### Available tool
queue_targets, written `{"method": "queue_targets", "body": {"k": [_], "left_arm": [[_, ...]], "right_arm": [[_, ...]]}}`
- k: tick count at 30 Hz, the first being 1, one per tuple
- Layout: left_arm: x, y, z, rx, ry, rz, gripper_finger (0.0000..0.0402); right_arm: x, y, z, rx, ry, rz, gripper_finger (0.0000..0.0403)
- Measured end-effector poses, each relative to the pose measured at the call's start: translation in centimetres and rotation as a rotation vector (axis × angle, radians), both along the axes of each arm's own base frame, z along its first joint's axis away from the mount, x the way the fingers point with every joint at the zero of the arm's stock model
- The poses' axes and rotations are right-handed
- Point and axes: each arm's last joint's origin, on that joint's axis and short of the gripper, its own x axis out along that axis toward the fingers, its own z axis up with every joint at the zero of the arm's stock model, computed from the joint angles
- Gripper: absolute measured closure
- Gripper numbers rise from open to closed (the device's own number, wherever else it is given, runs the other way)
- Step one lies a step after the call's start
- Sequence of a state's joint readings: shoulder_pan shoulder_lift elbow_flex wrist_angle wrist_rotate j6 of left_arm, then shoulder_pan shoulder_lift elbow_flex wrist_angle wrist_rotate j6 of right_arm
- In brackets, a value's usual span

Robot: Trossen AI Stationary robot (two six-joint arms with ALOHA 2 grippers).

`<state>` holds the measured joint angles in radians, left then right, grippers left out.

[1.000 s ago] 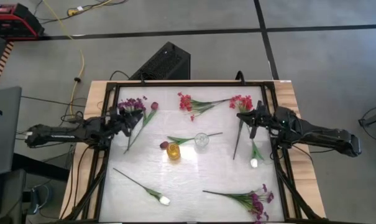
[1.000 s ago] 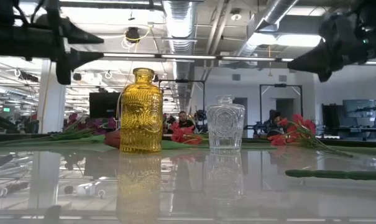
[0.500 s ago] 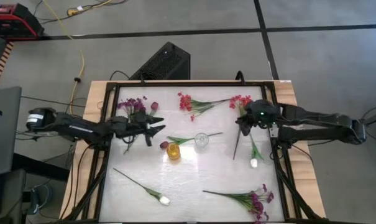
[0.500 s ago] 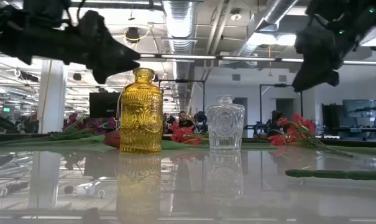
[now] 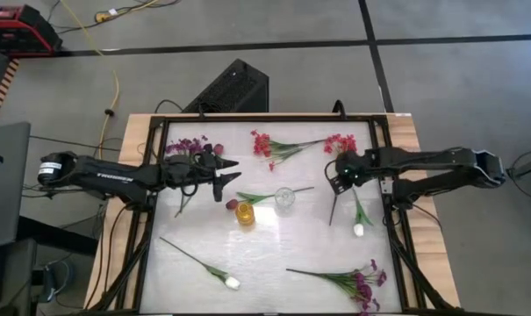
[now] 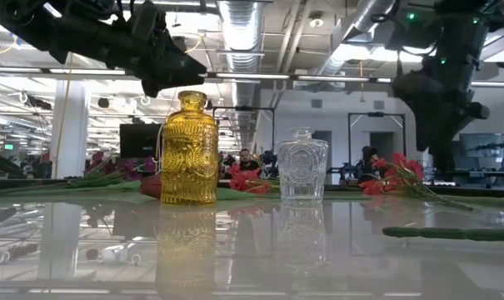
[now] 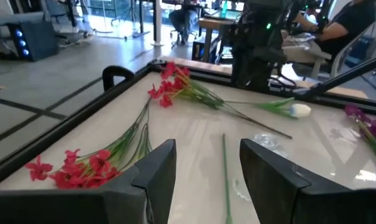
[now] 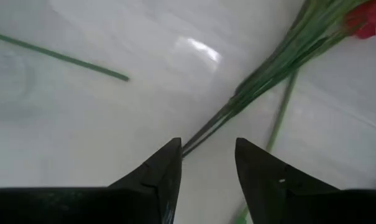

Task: Sort flowers into vase by color
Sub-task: Put the bottom red flowers into the transparent vase

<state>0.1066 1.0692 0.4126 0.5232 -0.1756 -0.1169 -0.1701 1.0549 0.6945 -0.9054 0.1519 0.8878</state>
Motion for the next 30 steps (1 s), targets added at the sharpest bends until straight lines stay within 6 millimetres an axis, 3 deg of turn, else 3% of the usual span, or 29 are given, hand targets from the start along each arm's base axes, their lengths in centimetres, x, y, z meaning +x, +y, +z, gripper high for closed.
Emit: {"method": "queue_targets", "body": {"k": [10,24,30], "left_arm": [[-0.2,0.0,-0.8,-0.071,0.067,0.008,0.0235],[-0.2,-0.2,-1.1,-0.065,0.098,-0.009,0.0235],[-0.2,-0.1,-1.1,-0.039,0.104,-0.011,0.0235]], "right_arm": [[1.7,0.1,-2.7,-0.032,0.172,-0.007,0.0235],[3.7,-1.0,-6.2,-0.080,0.293,-0.052,0.0167],[4.6,-2.0,-7.5,-0.080,0.303,-0.017,0.0182]]}}
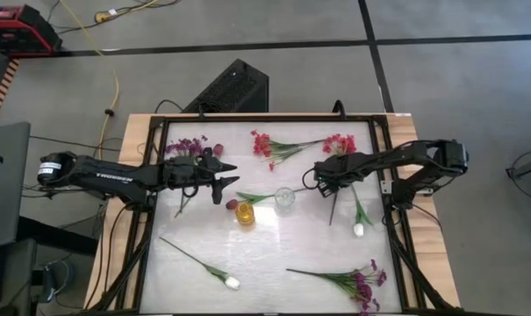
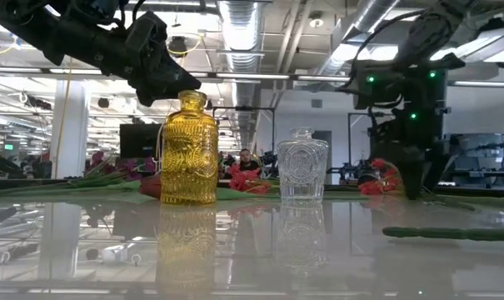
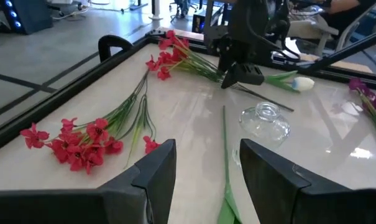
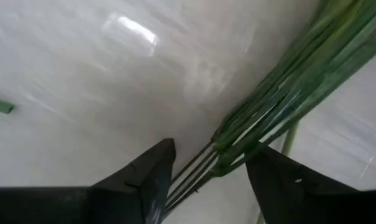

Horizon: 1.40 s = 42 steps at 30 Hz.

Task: Sort flowers into vase by color
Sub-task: Put the bottom red flowers into the transparent vase

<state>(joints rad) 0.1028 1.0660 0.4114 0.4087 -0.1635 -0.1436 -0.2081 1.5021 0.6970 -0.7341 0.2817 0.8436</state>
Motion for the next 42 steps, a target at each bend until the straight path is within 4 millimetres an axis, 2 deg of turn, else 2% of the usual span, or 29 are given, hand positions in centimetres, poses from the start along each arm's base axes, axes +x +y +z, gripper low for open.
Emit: {"method": "queue_targets", "body": {"k": [3,5,10,13,17,20,24,27,29,34,38,42], "left_arm": [[0.0,0.0,-0.1,-0.006,0.009,0.000,0.0235],[0.0,0.0,-0.2,-0.010,0.020,0.000,0.0235],[-0.1,0.0,-0.3,-0.012,0.033,0.001,0.0235],[-0.1,0.0,-0.3,-0.019,0.028,0.008,0.0235],[-0.1,0.0,-0.3,-0.035,0.023,0.016,0.0235],[-0.1,0.0,-0.3,-0.041,0.021,0.019,0.0235],[-0.1,0.1,-0.2,-0.027,0.013,0.053,0.0235],[-0.1,0.2,-0.1,-0.013,0.003,0.075,0.0235],[-0.1,0.2,0.0,0.003,-0.004,0.078,0.0235],[0.0,0.2,0.1,0.038,-0.002,0.061,0.0235],[0.0,0.2,0.1,0.063,0.007,0.035,0.0235],[-0.1,0.3,0.1,0.060,0.007,0.055,0.0235]], "right_arm": [[0.0,-0.2,0.0,0.008,-0.010,0.001,0.0221],[-0.1,-0.3,0.4,-0.001,-0.030,-0.002,0.0262],[0.1,-0.8,2.6,-0.171,-0.155,0.031,0.0374],[-0.1,-0.9,4.5,-0.251,-0.259,0.051,0.0378],[-1.0,-0.8,7.9,-0.395,-0.432,0.063,0.0366],[-1.0,-0.4,11.0,-0.509,-0.647,0.120,0.0370],[-0.1,1.0,15.0,-0.636,-0.996,0.334,0.0375],[0.6,2.3,16.8,-0.674,-1.298,0.556,0.0373],[1.2,3.1,17.0,-0.687,-1.463,0.680,0.0371],[3.6,4.2,15.2,-0.712,-1.671,0.854,0.0375],[6.2,4.4,13.6,-0.705,-1.822,0.913,0.0375],[9.1,4.3,12.4,-0.689,-1.920,0.901,0.0375]]}}
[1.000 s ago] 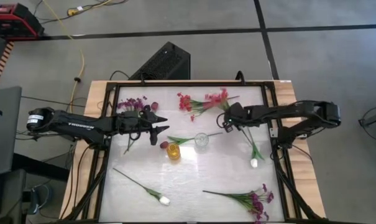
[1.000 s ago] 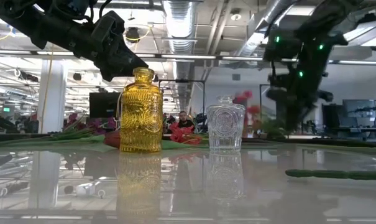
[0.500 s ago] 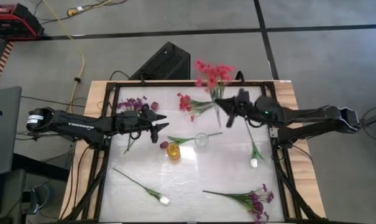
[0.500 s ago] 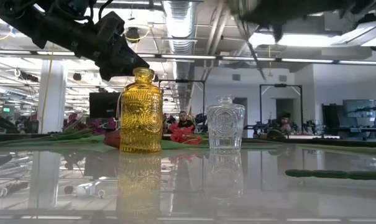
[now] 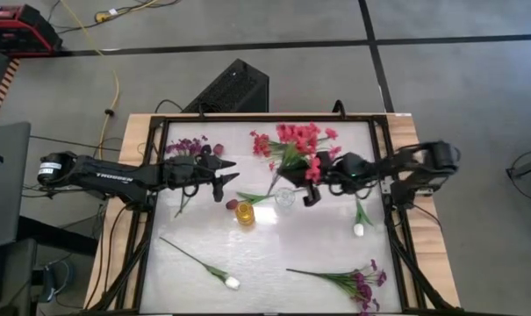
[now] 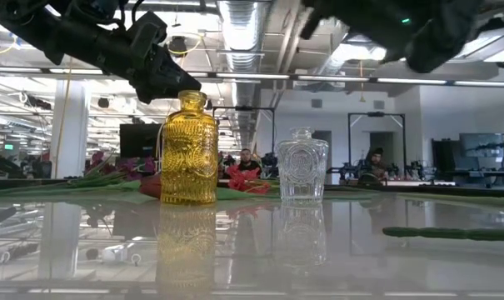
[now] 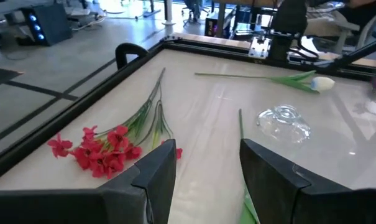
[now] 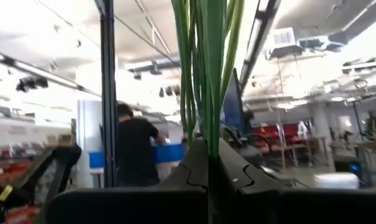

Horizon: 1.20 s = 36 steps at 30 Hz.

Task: Sort flowers into vase by color
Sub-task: Put the bottom red flowers into the transparent vase

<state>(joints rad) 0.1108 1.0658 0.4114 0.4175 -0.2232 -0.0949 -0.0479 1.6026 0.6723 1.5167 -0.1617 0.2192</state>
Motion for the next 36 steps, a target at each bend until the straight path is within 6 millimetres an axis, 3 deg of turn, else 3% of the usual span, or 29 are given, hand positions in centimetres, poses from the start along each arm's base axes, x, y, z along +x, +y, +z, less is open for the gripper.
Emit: {"method": "queue_targets", "body": {"k": [4,8,21,30,36], "left_arm": [[0.0,0.2,0.0,-0.005,0.003,0.008,0.0235],[-0.1,0.2,-0.1,-0.006,0.007,0.010,0.0235],[-0.1,0.2,-0.4,-0.008,0.028,0.009,0.0235],[-0.2,0.2,-0.6,-0.028,0.048,0.014,0.0235],[-0.3,0.2,-0.9,-0.042,0.072,0.018,0.0235]], "right_arm": [[3.2,0.1,-0.4,0.006,-0.003,0.128,0.0375],[4.8,0.2,0.0,-0.013,-0.009,0.240,0.0375],[5.7,1.0,-0.7,-0.104,0.062,0.089,0.0375],[5.5,-0.2,-0.4,-0.084,0.097,0.076,0.0374],[4.6,-1.8,-0.1,-0.070,0.246,0.044,0.0374]]}}
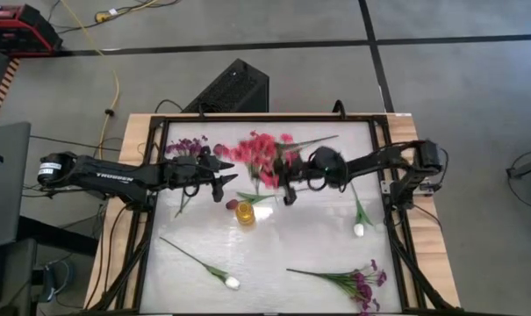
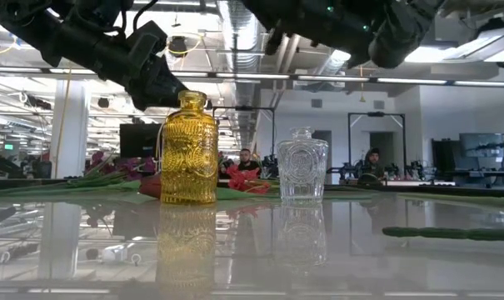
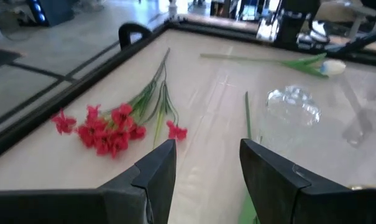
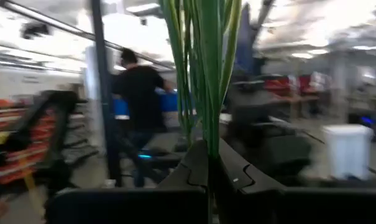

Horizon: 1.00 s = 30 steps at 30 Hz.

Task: Sort flowers into vase by color
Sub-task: Put the bottom red flowers into the transparent vase

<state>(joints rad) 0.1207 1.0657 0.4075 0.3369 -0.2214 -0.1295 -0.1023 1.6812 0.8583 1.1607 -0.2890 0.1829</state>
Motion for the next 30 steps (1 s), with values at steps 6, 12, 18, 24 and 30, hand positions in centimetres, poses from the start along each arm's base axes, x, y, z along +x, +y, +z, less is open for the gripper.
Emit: {"method": "queue_targets", "body": {"k": [6,12,18,24,30], "left_arm": [[-0.2,0.0,-0.6,-0.023,0.064,0.006,0.0235],[-0.3,0.0,-0.8,-0.026,0.086,0.008,0.0235],[-0.3,0.0,-0.9,-0.023,0.090,0.007,0.0235],[-0.4,0.1,-0.8,-0.002,0.087,0.052,0.0235],[-0.2,0.1,-0.5,-0.007,0.052,0.057,0.0235]], "right_arm": [[-3.4,-2.4,1.7,0.022,0.125,-0.089,0.0374],[-7.6,-3.2,2.0,0.037,0.099,-0.144,0.0374],[-11.5,-2.7,0.5,0.067,-0.006,-0.251,0.0374],[-12.2,-2.2,-1.8,0.137,-0.068,-0.305,0.0372],[-11.0,-1.7,-3.4,0.156,-0.075,-0.275,0.0373]]}}
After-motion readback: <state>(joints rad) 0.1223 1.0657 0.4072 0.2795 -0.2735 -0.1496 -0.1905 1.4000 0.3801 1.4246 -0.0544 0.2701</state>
